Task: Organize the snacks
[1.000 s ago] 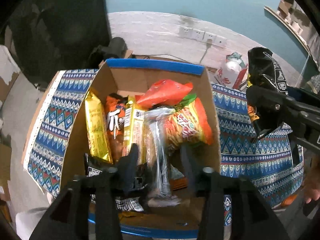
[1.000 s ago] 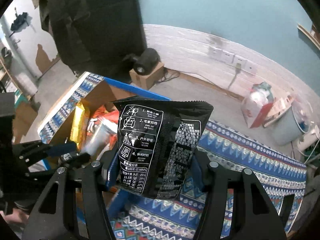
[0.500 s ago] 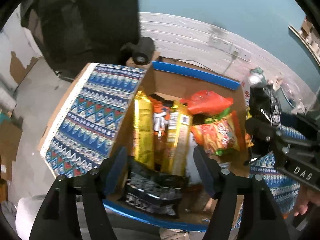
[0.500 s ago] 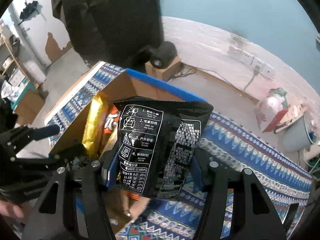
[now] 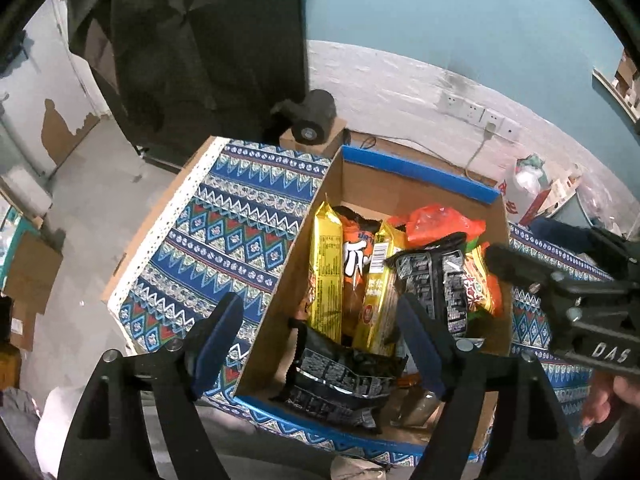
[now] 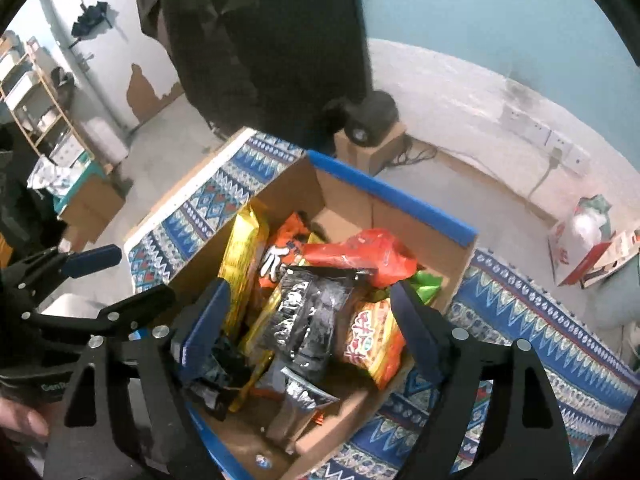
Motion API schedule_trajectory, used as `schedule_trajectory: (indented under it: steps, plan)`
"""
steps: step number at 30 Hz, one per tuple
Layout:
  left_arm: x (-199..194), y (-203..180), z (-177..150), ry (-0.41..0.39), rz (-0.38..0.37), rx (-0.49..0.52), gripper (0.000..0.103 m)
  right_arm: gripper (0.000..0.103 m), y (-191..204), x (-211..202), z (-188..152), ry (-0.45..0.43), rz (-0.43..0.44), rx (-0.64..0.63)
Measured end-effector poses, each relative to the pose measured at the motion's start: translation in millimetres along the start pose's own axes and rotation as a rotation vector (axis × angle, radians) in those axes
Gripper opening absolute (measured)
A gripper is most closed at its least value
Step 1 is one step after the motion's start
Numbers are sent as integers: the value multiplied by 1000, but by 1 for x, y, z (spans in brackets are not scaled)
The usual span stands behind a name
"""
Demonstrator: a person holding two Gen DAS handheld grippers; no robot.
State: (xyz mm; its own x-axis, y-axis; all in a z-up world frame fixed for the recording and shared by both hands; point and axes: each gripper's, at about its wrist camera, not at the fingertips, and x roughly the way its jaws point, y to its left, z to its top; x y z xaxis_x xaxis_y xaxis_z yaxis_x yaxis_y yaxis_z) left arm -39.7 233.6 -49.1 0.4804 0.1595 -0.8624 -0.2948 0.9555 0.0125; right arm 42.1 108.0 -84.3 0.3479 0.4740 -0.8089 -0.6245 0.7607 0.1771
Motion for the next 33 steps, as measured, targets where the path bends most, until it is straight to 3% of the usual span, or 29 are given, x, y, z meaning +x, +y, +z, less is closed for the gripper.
schedule_trajectory:
  steps: [9, 12, 18, 23, 33]
  plan:
    - [-18, -11, 0, -33, -10, 23, 82, 83, -6, -50, -10, -84, -123, -1]
    - [-29, -18, -1, -66, -9, 43, 88, 84, -7, -67, -12, -115, -166, -18]
    - [-43, -36, -4, -102, -13, 92, 89, 84, -12, -91, -17, -160, -164, 3]
    - [-52, -53, -8, -137, 4, 148, 98, 84, -19, -105, -24, -182, -170, 16]
    - [-57, -66, -10, -158, 0, 161, 101, 84, -37, -102, -37, -158, -188, 52]
